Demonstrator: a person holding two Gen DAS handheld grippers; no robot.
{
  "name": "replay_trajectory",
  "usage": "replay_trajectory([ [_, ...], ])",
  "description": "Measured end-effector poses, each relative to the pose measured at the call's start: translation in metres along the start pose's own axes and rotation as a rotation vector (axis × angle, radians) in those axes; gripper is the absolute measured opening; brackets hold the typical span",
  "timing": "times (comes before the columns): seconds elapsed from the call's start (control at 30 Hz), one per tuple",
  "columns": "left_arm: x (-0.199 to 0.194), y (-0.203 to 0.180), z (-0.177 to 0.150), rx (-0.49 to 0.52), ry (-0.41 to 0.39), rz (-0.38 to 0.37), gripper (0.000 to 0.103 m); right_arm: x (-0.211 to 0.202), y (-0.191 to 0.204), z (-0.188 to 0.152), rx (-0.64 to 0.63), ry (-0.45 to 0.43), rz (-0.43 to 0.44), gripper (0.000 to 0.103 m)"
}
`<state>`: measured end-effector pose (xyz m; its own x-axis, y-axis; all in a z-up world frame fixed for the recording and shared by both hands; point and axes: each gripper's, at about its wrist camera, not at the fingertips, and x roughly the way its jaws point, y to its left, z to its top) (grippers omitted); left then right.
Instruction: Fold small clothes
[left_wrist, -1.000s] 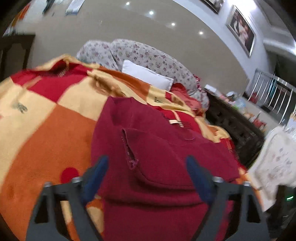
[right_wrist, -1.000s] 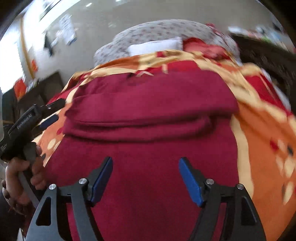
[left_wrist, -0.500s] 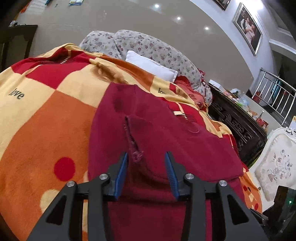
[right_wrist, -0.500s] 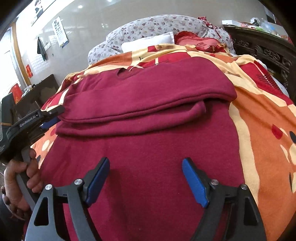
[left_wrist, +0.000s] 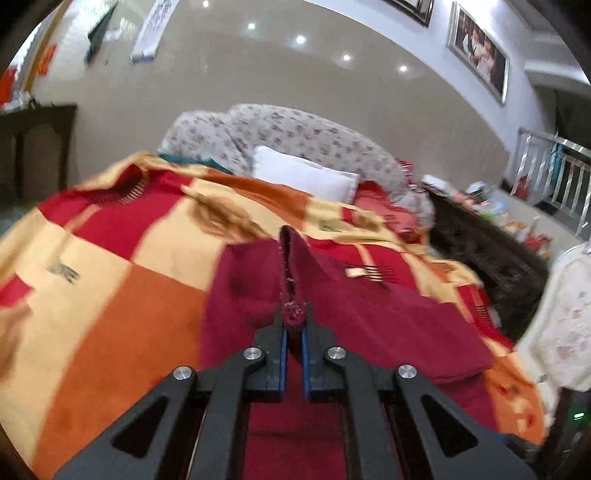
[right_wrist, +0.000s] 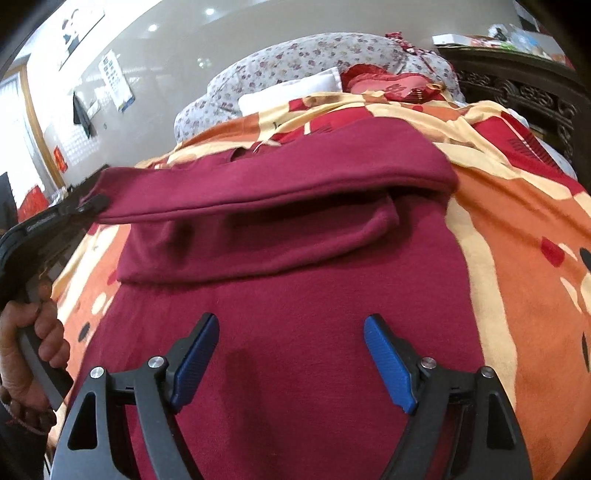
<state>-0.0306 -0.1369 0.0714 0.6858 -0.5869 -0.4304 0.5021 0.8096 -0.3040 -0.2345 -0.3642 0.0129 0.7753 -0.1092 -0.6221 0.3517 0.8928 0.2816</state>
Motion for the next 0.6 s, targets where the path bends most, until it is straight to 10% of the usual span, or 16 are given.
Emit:
replay_trajectory([
  [0.33,0.058,0.038,-0.023,-0.094,0.205,0.087,0.008,-0.041,-0.032,0.022,0.149,-0.103,0.021,0.085],
  [0.47,0.037,0.042,-0.013,-0.077,0.14,0.138,0.047,-0.053,-0.033,0.067,-0.041,-0.107,-0.006,0.085],
  [0.53,0.009,0.04,-0.003,-0.056,0.003,0.232,0.057,-0.046,-0.025,0.087,-0.201,-0.075,0.039,0.076],
  [0.6,-0.005,0.034,0.007,-0.04,-0.067,0.236,0.057,-0.031,-0.015,0.096,-0.345,-0.049,0.038,0.038],
])
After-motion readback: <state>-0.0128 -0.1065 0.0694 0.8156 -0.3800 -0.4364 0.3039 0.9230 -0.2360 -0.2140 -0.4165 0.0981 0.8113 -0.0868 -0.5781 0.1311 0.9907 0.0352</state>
